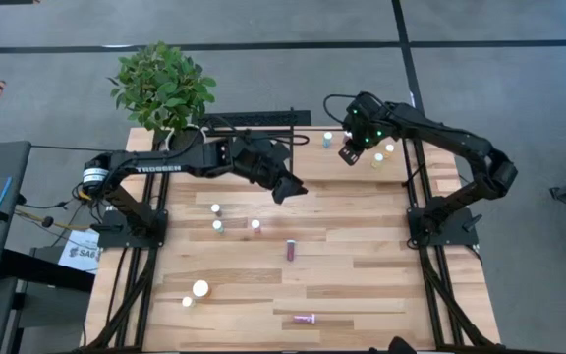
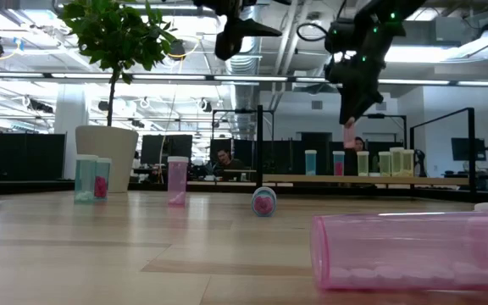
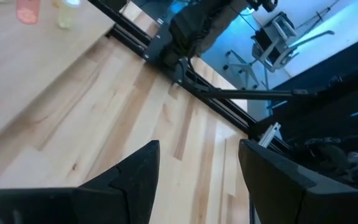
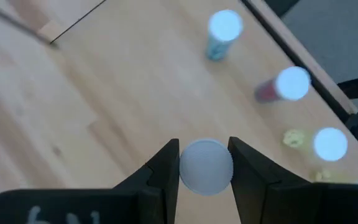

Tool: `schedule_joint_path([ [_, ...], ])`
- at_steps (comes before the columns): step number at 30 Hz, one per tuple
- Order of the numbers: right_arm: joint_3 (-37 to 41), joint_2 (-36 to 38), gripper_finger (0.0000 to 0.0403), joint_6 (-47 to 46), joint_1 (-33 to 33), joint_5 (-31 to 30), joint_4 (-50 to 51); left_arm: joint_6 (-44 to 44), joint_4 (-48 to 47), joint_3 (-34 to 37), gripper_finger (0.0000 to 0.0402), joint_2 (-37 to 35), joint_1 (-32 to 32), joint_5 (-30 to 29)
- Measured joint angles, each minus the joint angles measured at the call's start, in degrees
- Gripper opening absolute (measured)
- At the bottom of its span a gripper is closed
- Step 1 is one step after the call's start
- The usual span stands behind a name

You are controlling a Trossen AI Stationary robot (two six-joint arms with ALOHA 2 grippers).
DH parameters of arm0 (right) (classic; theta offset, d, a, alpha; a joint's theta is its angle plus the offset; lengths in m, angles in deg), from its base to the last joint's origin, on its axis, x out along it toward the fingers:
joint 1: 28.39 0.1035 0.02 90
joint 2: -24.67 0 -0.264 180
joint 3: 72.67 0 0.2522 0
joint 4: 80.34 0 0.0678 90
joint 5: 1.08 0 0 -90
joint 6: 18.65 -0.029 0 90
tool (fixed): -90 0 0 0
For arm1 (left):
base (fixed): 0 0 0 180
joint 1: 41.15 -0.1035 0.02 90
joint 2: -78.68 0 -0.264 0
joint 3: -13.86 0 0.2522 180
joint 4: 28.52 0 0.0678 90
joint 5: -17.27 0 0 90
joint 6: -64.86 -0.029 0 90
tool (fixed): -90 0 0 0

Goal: Pick and place medicine bottles onto shelf by color
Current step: Put the top orange pill bottle on the shelf

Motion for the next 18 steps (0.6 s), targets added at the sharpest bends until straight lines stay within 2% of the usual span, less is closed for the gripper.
schedule_joint_path([
  [11,8.46,0.02,0.0129,-1.26,-0.71,-0.04,-15.46,0.07,0.02,-0.02,0.0206,0.0,-0.91,-3.1],
  [18,13.34,0.02,0.0129,-3.67,-0.74,-0.06,-21.98,0.39,0.02,-0.02,0.0206,0.0,-0.92,-4.41],
])
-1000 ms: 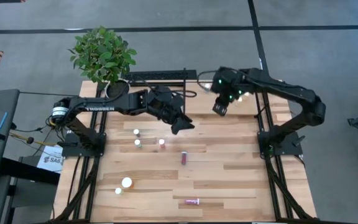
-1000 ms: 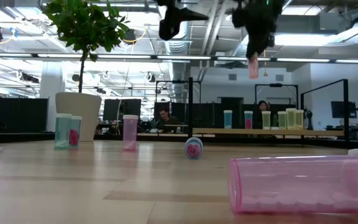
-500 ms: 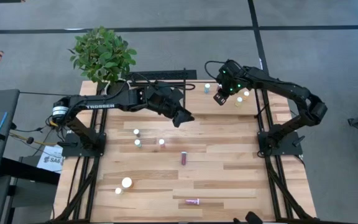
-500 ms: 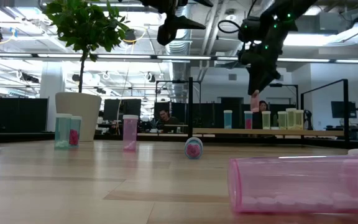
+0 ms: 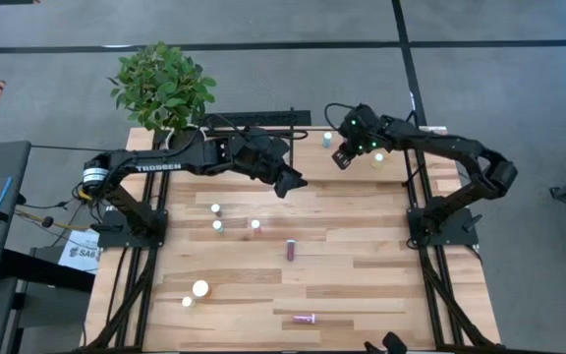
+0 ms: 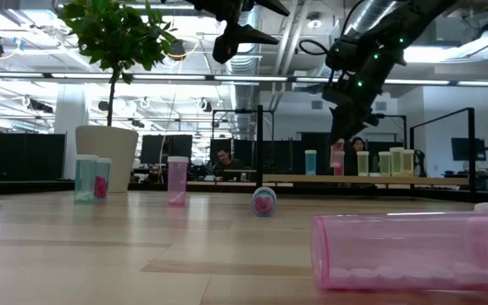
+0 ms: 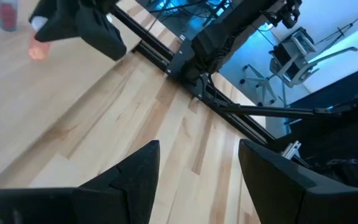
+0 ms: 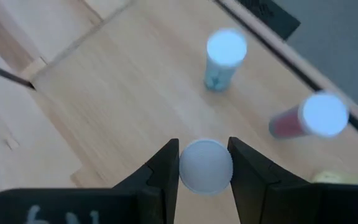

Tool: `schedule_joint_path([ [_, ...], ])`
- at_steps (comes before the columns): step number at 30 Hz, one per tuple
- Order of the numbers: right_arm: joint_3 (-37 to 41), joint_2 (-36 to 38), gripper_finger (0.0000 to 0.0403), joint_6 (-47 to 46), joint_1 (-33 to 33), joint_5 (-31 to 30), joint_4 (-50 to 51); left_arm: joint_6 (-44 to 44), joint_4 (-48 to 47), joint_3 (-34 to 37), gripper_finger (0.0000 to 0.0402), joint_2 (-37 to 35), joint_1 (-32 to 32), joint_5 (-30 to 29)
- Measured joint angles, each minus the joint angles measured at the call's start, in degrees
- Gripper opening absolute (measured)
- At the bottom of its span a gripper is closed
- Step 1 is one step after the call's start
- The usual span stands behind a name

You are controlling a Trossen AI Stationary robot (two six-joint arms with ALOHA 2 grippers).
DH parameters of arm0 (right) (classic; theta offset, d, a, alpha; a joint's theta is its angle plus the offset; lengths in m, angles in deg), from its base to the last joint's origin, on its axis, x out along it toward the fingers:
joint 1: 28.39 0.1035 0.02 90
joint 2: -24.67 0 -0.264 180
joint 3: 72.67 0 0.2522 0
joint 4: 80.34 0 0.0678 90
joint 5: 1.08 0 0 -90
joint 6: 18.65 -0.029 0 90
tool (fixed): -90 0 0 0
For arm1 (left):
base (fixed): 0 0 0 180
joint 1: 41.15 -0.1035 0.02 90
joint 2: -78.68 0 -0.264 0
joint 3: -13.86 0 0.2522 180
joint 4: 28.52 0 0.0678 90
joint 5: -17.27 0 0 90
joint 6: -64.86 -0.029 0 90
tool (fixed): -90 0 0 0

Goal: Pick and place medicine bottles onto shelf by color
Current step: Put the top orange pill bottle on the shelf

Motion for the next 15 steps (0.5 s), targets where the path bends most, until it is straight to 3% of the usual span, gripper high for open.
schedule_joint_path([
  [15,0.33,-5.82,0.0129,0.95,-0.15,-1.9,-2.05,0.81,-0.36,-0.02,0.0206,0.0,0.04,-0.17],
])
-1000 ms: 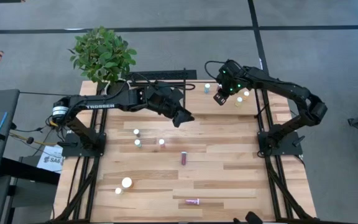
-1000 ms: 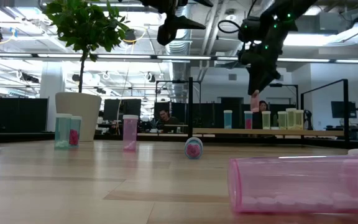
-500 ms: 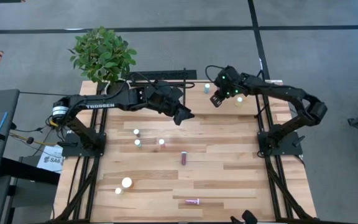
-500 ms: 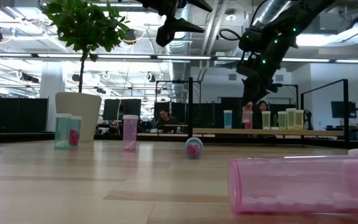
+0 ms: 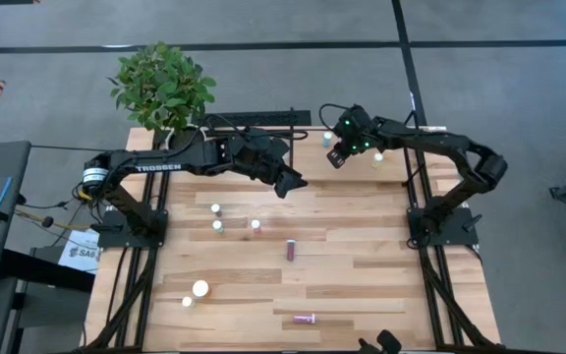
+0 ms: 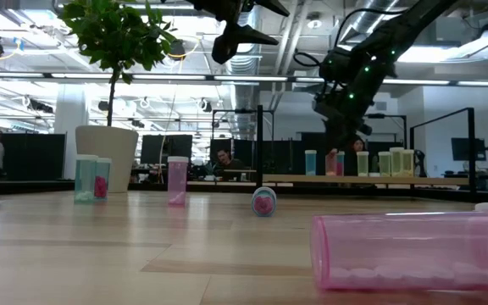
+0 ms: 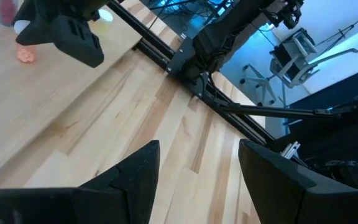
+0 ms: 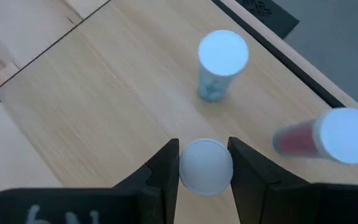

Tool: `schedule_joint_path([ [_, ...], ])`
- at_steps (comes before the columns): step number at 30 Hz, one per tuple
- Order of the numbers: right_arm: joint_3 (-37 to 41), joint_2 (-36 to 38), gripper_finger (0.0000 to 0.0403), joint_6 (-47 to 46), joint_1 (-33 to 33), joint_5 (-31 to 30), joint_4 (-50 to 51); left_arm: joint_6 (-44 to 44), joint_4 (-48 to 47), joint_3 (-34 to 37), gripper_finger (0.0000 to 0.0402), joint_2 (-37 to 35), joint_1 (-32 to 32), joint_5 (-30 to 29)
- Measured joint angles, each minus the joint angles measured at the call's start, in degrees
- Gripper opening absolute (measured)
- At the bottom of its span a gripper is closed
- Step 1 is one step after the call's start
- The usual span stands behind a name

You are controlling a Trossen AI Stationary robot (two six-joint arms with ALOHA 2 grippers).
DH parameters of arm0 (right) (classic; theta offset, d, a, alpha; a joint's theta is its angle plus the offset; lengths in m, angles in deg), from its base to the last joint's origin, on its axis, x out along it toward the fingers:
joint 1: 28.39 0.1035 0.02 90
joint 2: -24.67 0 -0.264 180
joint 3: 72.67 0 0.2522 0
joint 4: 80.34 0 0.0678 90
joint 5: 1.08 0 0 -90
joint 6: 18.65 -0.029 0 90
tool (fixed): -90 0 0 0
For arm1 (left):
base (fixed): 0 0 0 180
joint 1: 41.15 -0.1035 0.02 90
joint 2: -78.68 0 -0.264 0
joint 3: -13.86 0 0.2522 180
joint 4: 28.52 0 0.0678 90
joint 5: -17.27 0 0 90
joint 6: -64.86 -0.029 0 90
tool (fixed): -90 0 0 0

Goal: Pick and place medicine bottles onto shelf by color
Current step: Put the top orange pill bottle on the shelf

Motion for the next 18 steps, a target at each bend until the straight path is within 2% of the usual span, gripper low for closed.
schedule_joint_path([
  [14,0.3,0.7,0.013,0.16,0.07,0.57,-2.33,0.1,-0.21,0.0,0.0206,0.0,-0.03,0.0],
  [18,0.32,0.68,0.0144,0.18,0.13,0.55,-2.7,0.06,-0.22,0.0,0.0206,0.0,-0.03,0.0],
])
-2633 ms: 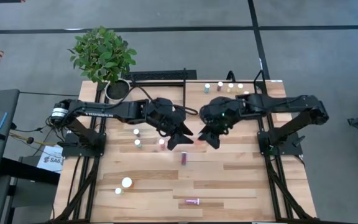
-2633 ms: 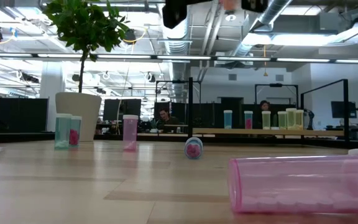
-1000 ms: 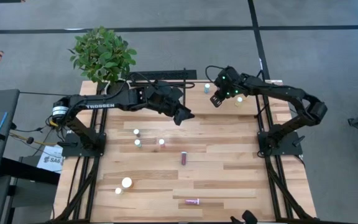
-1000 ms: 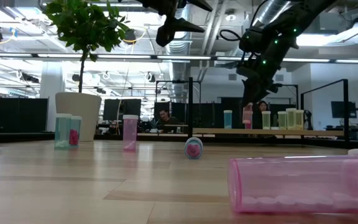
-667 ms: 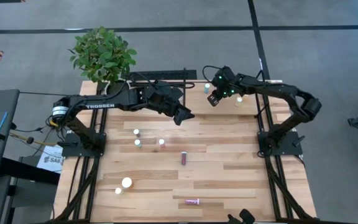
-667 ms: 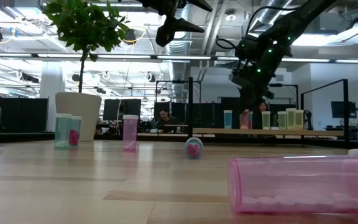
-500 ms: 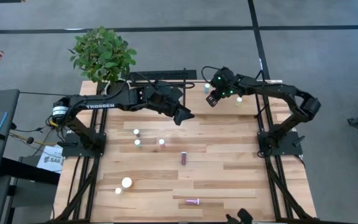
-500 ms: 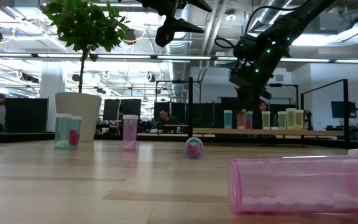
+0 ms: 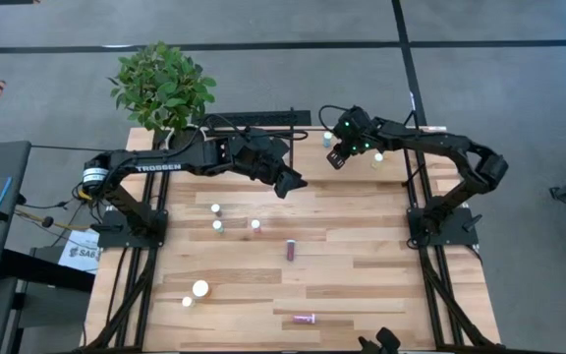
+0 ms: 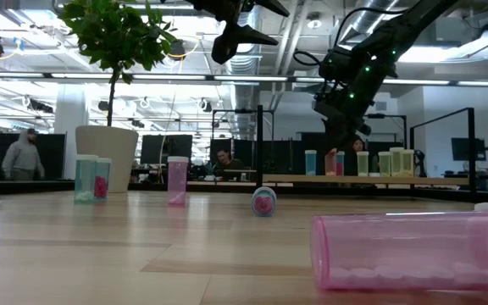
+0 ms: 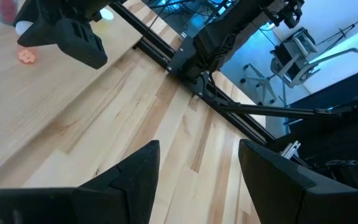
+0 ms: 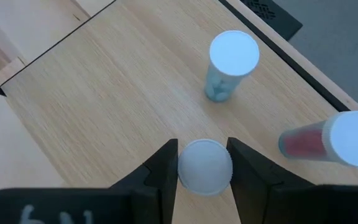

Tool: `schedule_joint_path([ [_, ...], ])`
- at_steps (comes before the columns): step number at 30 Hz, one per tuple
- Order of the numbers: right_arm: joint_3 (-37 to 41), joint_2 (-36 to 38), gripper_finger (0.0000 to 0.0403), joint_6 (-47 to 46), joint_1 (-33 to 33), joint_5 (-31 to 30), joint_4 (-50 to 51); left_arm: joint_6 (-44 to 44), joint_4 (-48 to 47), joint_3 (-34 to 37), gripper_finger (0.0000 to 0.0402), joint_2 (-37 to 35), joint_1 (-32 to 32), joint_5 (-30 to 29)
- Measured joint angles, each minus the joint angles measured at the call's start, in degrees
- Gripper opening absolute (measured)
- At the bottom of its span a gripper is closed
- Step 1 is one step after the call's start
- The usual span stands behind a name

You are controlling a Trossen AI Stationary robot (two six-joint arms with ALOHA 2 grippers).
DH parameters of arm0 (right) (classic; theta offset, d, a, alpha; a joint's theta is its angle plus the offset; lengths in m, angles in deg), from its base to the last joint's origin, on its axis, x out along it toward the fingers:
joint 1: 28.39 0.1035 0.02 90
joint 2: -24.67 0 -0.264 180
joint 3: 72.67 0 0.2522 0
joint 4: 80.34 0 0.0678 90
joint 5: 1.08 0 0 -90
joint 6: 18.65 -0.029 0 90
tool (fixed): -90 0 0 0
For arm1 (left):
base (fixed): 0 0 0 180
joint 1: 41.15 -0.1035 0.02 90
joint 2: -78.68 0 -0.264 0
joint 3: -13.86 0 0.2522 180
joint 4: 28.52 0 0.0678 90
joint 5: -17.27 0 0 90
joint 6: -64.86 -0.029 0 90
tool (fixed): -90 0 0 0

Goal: Pick and place medicine bottles onto shelf by color
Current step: Put the top orange pill bottle on the shelf, then put the pink pill bottle on the shelf

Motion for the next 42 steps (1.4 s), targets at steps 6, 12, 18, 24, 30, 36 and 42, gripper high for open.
schedule_joint_path([
  [6,-0.49,-0.26,0.0197,0.65,-0.02,-0.15,2.39,-0.04,-0.05,0.0,0.0206,0.0,0.0,0.0],
  [12,-7.16,-0.17,0.0235,3.56,0.25,-0.2,10.32,0.0,-0.05,0.0,0.0206,0.0,0.0,0.0],
  [18,-15.5,-0.15,0.0239,3.79,1.33,-0.26,20.7,0.08,-0.64,0.0,0.0206,0.0,0.0,0.15],
  [24,-24.49,-0.07,0.0239,2.54,4.22,-0.31,33.68,1.26,-4.23,0.0,0.0206,0.0,0.07,0.2],
  [30,-28.35,2.34,0.0228,-2.47,9.36,-0.31,42.61,1.42,-8.73,0.0,0.0206,0.0,2.09,0.26],
  [36,-28.35,8.47,0.0207,-11.65,17.93,-0.28,46.31,1.25,-14.09,0.0,0.0206,0.0,5.05,0.56],
  [42,-28.31,12.87,0.0195,-23.72,30.68,-4.22,46.07,-0.24,-21.46,0.0,0.0206,0.0,8.24,-0.38],
])
